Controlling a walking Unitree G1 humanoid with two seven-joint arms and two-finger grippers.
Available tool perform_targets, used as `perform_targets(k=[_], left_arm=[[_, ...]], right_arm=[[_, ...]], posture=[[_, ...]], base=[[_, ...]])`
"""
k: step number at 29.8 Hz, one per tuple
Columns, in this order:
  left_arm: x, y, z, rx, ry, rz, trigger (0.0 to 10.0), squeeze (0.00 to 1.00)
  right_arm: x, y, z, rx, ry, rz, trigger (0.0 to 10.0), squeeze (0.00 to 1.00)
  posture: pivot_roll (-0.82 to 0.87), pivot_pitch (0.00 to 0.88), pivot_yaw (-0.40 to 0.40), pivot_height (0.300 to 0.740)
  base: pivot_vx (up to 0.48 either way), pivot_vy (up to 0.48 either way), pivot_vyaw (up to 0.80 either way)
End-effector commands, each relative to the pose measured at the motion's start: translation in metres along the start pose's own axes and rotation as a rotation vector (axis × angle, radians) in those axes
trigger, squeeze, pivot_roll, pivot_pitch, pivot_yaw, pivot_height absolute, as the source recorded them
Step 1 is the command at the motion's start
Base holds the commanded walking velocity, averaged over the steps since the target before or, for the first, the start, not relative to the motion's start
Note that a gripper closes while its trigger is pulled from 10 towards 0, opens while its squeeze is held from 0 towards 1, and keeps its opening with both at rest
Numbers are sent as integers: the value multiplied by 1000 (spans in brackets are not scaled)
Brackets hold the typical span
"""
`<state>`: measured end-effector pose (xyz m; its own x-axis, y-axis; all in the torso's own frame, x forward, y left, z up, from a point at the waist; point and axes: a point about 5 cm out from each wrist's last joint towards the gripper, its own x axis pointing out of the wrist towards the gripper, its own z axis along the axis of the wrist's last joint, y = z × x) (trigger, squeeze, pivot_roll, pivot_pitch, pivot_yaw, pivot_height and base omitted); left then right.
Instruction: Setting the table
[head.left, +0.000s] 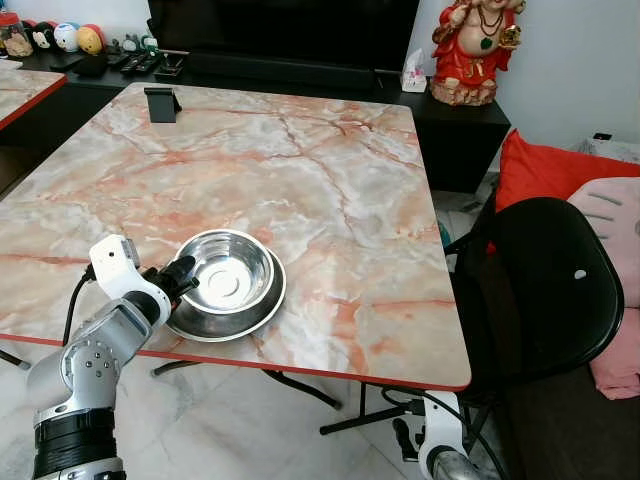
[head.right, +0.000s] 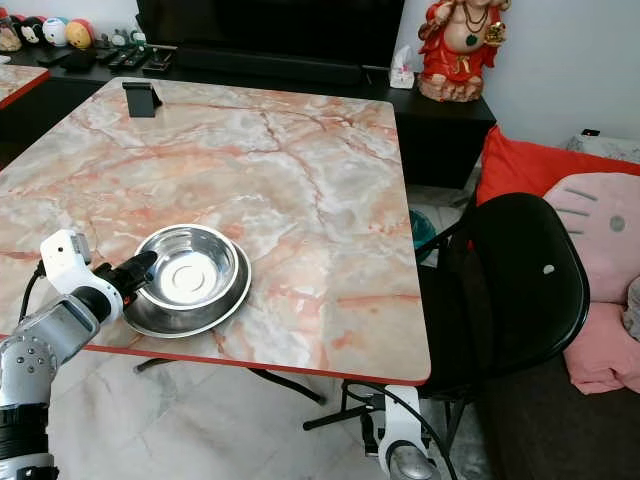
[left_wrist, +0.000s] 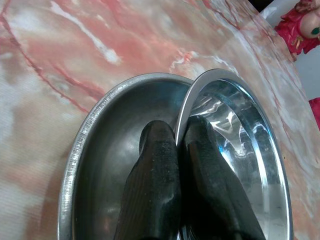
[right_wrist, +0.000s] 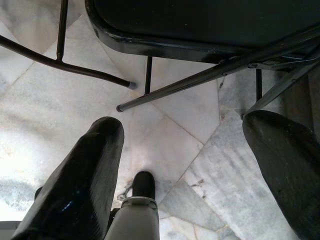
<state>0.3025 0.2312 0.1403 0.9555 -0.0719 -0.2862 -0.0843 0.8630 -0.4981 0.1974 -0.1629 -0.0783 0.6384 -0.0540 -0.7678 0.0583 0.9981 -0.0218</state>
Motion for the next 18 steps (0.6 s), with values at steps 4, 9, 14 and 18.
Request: perform_targets(k=[4, 9, 14, 18], left_arm=[[1, 2, -5, -3, 35, 18, 10000, 98], [1, 1, -6, -11, 44, 12, 10000, 184], [1, 1, -6, -13, 45, 9, 10000, 231], [1, 1, -7, -13, 48, 8, 10000, 231]], right_arm=[[0, -1, 1, -8, 3, -3, 10000, 0], [0, -1, 1, -8, 2, -3, 10000, 0], [0, -1, 1, -8, 3, -3, 10000, 0], [0, -1, 1, -8, 3, -2, 10000, 0]], posture=[[-31, 0, -68, 740], [-32, 0, -67, 740], [-32, 0, -68, 740], [-32, 0, -68, 740]], base=[[0, 0, 0], [0, 0, 0], [0, 0, 0], [0, 0, 0]])
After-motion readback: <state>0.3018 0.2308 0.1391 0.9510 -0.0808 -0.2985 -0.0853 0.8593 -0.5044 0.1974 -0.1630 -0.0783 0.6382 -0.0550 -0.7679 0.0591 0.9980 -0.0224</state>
